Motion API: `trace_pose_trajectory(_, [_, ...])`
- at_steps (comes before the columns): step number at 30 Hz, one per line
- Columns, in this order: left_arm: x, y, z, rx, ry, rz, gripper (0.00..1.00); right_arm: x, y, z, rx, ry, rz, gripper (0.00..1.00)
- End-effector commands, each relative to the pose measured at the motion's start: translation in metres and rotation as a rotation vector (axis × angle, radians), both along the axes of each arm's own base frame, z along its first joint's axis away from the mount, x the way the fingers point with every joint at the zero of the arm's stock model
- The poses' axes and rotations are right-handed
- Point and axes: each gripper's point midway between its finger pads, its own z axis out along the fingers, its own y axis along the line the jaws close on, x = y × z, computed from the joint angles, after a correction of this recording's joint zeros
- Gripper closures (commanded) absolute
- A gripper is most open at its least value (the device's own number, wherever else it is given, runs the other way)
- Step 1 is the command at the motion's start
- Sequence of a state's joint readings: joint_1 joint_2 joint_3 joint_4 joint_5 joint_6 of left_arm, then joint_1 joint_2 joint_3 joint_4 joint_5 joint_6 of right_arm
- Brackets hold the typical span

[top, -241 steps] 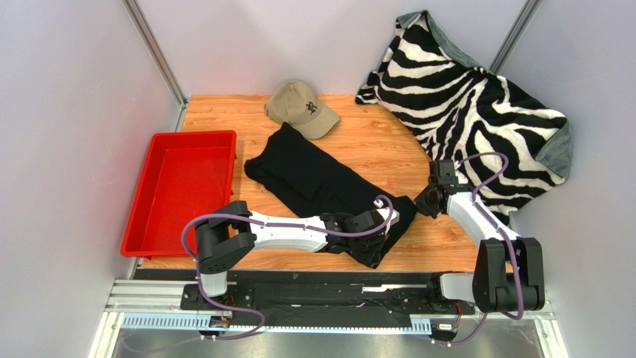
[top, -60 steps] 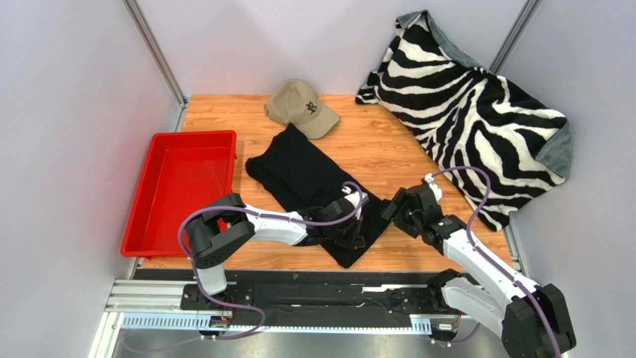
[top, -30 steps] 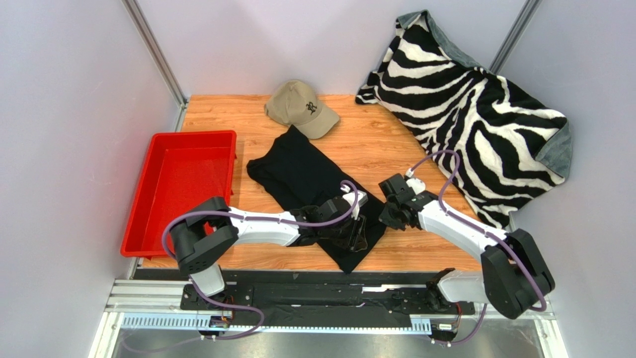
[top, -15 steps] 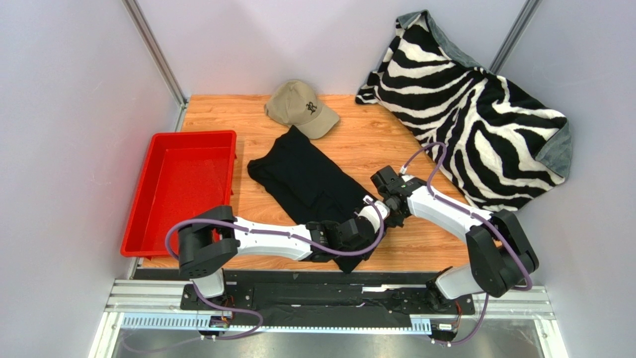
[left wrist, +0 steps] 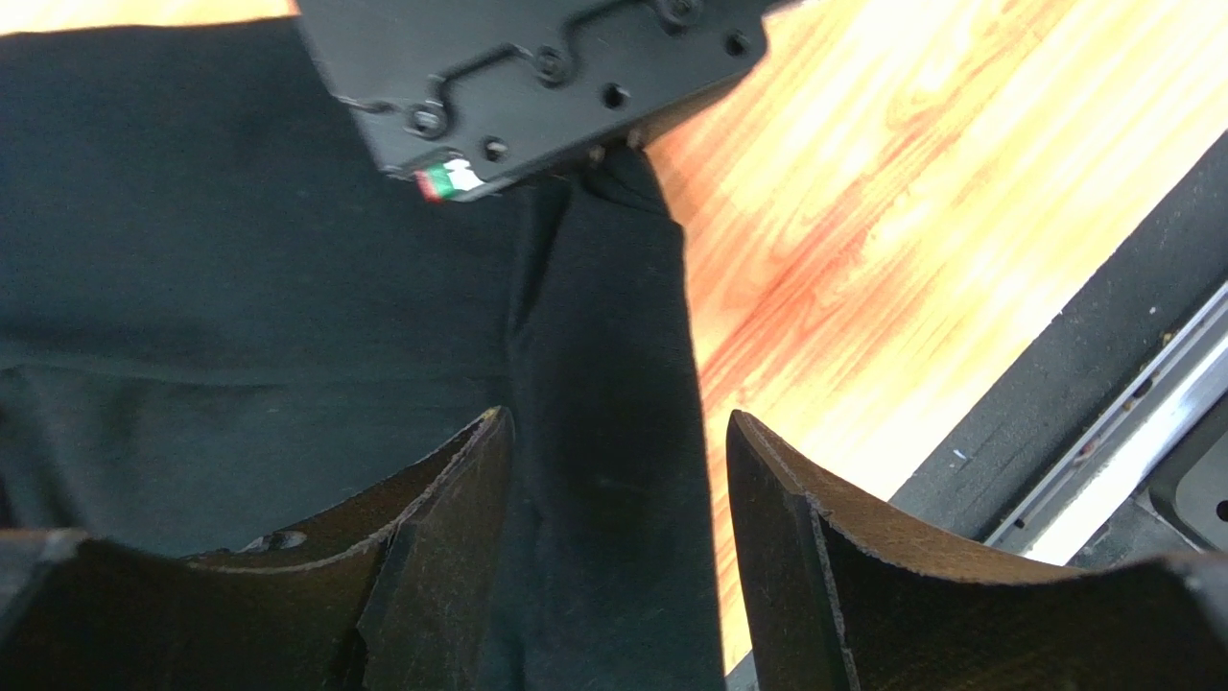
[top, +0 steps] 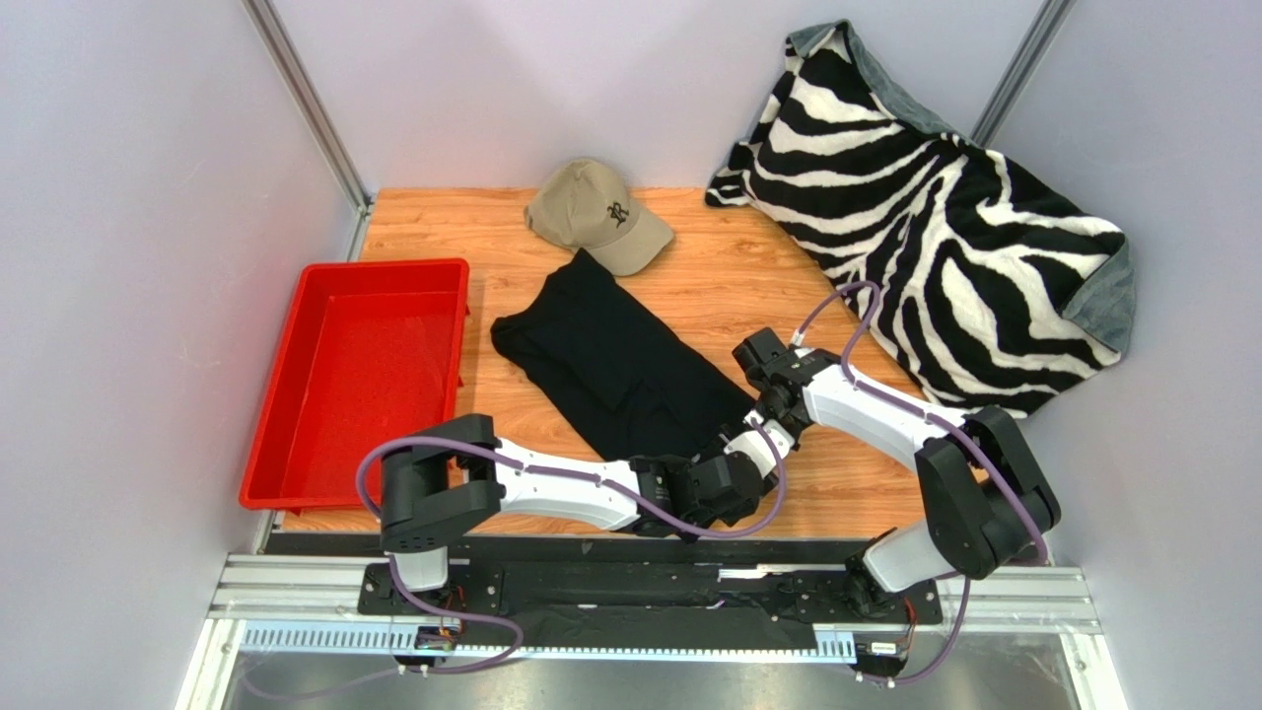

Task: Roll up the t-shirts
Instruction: Roll the T-shirt to the center of the board.

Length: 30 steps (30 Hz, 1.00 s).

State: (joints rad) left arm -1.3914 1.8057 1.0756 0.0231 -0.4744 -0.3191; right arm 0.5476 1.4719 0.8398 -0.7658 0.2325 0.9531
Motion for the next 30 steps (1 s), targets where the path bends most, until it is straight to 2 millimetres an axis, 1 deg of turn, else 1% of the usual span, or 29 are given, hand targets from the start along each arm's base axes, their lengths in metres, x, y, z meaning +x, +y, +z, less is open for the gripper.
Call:
trace_pose_trajectory(1, [-0.004,-0.021,0.005,-0.060,-0.006,-0.033,0.36,0.003,0.004,0.004,0.008,-0.006,-0.002,1.00])
trace_pose_trajectory(3, [-0.006,-0.023,0.002,-0.074,0.002,-0.038,0.36,0.003,0.004,0.004,0.010,-0.008,-0.003,1.00])
trace_pose_trajectory(7, [-0.003,-0.024,-0.004,-0.066,0.002,-0.022,0.36,0.003,0.003,0.004,0.005,-0.007,-0.002,1.00])
trace_pose_trajectory(9, [-0.002,-0.024,-0.006,-0.065,-0.001,-0.009,0.39,0.004,0.004,0.005,0.009,-0.010,-0.005,1.00])
trace_pose_trajectory(10, [0.000,-0.022,-0.011,-0.053,-0.004,0.005,0.41,0.003,0.004,0.004,0.007,-0.006,-0.005,1.00])
trace_pose_trajectory(11, [0.001,-0.020,-0.013,-0.050,-0.005,0.016,0.45,0.003,0.004,0.005,0.010,-0.011,-0.003,1.00])
trace_pose_trajectory(13, [0.004,-0.018,-0.018,-0.048,-0.012,0.037,0.50,0.004,0.004,0.006,0.012,-0.014,-0.005,1.00])
trace_pose_trajectory(14, [0.003,-0.017,-0.020,-0.045,-0.013,0.038,0.58,0.004,0.004,0.007,0.015,-0.018,-0.005,1.00])
trace_pose_trajectory(15, [0.005,-0.016,-0.020,-0.048,-0.014,0.044,0.65,0.004,0.005,0.007,0.015,-0.019,-0.003,0.97])
trace_pose_trajectory(16, [0.005,-0.016,-0.020,-0.049,-0.015,0.049,0.81,0.005,0.005,0.008,0.017,-0.021,-0.002,0.93])
trace_pose_trajectory(17, [0.005,-0.014,-0.021,-0.050,-0.010,0.055,0.92,0.005,0.005,0.008,0.017,-0.021,0.000,0.88])
trace_pose_trajectory(18, [0.004,-0.016,-0.018,-0.062,-0.006,0.054,1.00,0.006,0.005,0.010,0.021,-0.030,0.001,0.70])
trace_pose_trajectory(20, [0.000,-0.017,-0.020,-0.076,0.018,0.039,1.00,0.008,0.006,0.016,0.036,-0.064,0.000,0.52])
trace_pose_trajectory(21, [-0.001,-0.018,-0.016,-0.094,0.031,0.034,1.00,0.009,0.006,0.019,0.046,-0.081,0.003,0.38])
trace_pose_trajectory(22, [-0.003,-0.019,-0.017,-0.116,0.069,0.024,1.00,0.014,0.009,0.024,0.064,-0.114,0.001,0.32])
trace_pose_trajectory(23, [-0.005,-0.018,-0.019,-0.132,0.096,0.017,1.00,0.013,0.008,0.027,0.072,-0.132,0.006,0.29])
trace_pose_trajectory(24, [-0.005,-0.019,-0.016,-0.160,0.141,0.002,1.00,0.016,0.008,0.037,0.089,-0.179,0.001,0.21])
trace_pose_trajectory(25, [-0.007,-0.014,-0.022,-0.174,0.185,0.017,1.00,0.019,0.008,0.044,0.105,-0.216,0.000,0.18])
trace_pose_trajectory(26, [-0.008,-0.015,-0.020,-0.205,0.211,0.013,1.00,0.018,0.006,0.046,0.107,-0.232,-0.001,0.17])
trace_pose_trajectory(27, [-0.008,-0.015,-0.017,-0.233,0.252,0.002,1.00,0.020,0.004,0.057,0.119,-0.277,-0.008,0.17])
trace_pose_trajectory(28, [-0.010,-0.009,-0.023,-0.244,0.294,0.021,1.00,0.019,0.002,0.060,0.124,-0.294,-0.018,0.17])
trace_pose_trajectory(29, [-0.009,-0.009,-0.017,-0.278,0.313,0.022,1.00,0.015,-0.001,0.057,0.121,-0.297,-0.022,0.18])
trace_pose_trajectory(30, [-0.008,-0.007,-0.016,-0.296,0.348,0.015,1.00,0.015,-0.003,0.064,0.132,-0.331,-0.031,0.18])
